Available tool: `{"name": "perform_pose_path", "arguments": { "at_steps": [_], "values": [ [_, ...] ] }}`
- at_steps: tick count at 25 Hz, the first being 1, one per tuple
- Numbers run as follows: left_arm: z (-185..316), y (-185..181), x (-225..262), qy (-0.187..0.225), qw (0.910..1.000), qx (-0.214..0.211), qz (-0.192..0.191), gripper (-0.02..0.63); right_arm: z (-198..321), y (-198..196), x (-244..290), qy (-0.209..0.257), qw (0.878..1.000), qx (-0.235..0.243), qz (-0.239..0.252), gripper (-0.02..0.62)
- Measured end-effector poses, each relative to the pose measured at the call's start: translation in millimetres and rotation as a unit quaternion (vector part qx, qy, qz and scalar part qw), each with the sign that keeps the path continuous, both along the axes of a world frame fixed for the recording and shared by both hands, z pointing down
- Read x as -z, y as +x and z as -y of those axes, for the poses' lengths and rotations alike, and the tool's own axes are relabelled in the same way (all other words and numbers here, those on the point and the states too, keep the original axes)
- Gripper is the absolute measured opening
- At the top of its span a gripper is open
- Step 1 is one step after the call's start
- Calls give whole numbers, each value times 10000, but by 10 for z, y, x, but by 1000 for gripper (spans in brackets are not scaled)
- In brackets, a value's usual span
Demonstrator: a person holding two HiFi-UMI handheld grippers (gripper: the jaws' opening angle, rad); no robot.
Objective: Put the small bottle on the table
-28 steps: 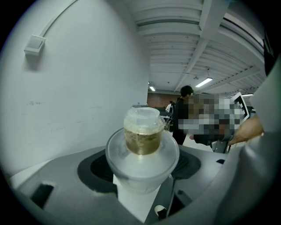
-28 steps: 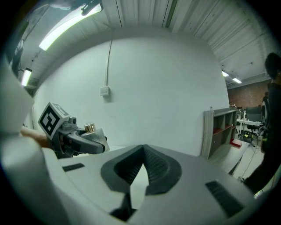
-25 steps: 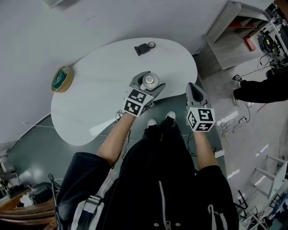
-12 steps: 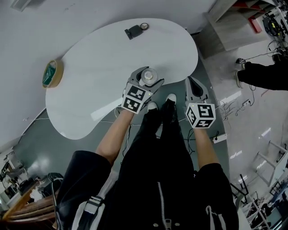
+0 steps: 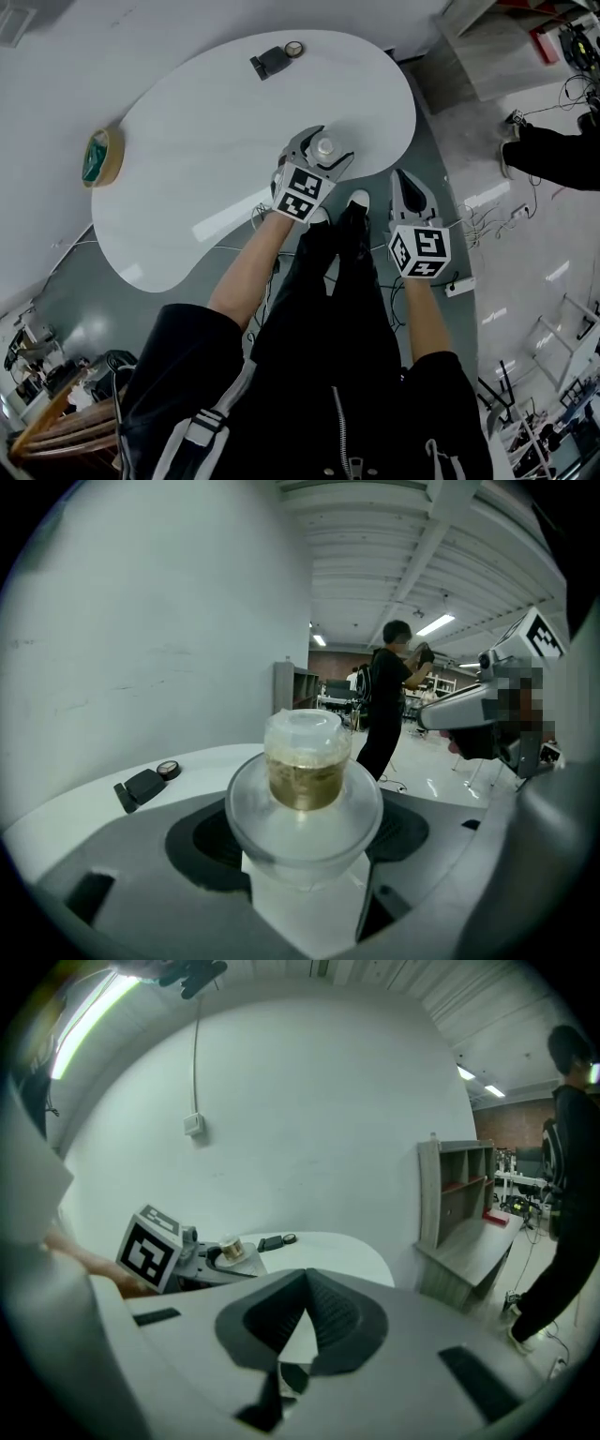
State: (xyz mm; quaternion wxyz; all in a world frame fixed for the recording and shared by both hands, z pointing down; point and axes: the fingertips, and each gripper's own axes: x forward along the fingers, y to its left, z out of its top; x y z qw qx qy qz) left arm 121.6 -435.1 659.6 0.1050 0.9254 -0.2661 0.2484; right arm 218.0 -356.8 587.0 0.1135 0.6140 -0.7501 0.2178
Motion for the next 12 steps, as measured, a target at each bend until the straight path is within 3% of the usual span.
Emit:
{"name": "perform_pose_path", "arguments": {
  "at_steps": [12],
  "values": [
    [776,727,-482,-226,9987,365,257,344,255,471,-131,-294,9995,-70,-17,3]
  ]
}}
